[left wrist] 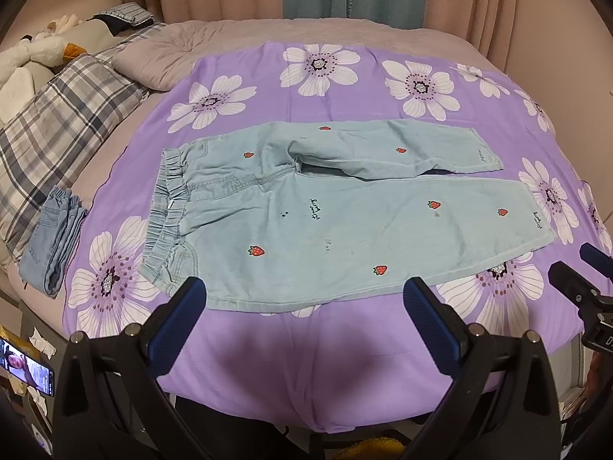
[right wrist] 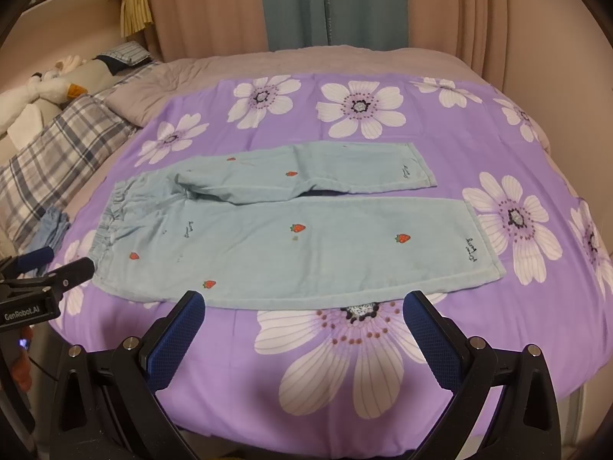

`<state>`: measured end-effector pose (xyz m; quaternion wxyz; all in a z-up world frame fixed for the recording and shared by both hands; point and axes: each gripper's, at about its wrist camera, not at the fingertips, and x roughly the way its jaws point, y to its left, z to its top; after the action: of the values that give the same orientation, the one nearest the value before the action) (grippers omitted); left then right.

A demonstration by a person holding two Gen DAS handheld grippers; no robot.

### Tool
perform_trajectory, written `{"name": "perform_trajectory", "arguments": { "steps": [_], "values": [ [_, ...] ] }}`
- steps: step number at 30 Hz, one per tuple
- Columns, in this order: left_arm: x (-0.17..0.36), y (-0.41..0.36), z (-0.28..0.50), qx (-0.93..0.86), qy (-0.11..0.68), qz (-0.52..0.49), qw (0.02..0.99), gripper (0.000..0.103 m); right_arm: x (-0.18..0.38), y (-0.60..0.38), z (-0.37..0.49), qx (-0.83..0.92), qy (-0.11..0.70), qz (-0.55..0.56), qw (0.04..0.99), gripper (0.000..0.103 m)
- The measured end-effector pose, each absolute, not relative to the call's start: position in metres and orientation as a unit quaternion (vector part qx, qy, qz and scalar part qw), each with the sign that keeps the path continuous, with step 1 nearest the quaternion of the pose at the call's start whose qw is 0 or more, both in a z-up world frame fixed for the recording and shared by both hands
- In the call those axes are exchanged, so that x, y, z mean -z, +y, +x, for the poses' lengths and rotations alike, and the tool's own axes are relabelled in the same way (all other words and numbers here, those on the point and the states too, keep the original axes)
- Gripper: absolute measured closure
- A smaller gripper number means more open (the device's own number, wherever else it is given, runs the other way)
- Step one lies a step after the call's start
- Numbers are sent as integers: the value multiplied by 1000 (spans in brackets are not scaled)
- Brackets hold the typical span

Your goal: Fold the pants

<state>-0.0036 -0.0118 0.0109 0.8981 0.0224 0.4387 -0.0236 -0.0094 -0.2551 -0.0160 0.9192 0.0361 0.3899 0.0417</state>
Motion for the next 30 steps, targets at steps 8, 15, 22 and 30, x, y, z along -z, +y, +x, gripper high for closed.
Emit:
{"name": "perform_trajectory", "arguments": {
  "steps": [8, 15, 22, 30],
  "values": [
    [-11, -14, -2, 23, 438, 23, 898, 0, 16, -255, -9, -42, 389, 37, 920, 1],
    [-11, -15, -1, 24, 440, 23, 897, 0, 17, -255, -10, -42, 389, 36, 920, 1],
    [-9, -19, -1, 28, 440, 25, 897, 0, 17, -254, -10, -42, 389, 36, 920, 1],
    [-8, -18, -1, 28, 442, 24, 896, 0, 19, -256, -9, -43, 391, 41, 919, 1]
  ]
}}
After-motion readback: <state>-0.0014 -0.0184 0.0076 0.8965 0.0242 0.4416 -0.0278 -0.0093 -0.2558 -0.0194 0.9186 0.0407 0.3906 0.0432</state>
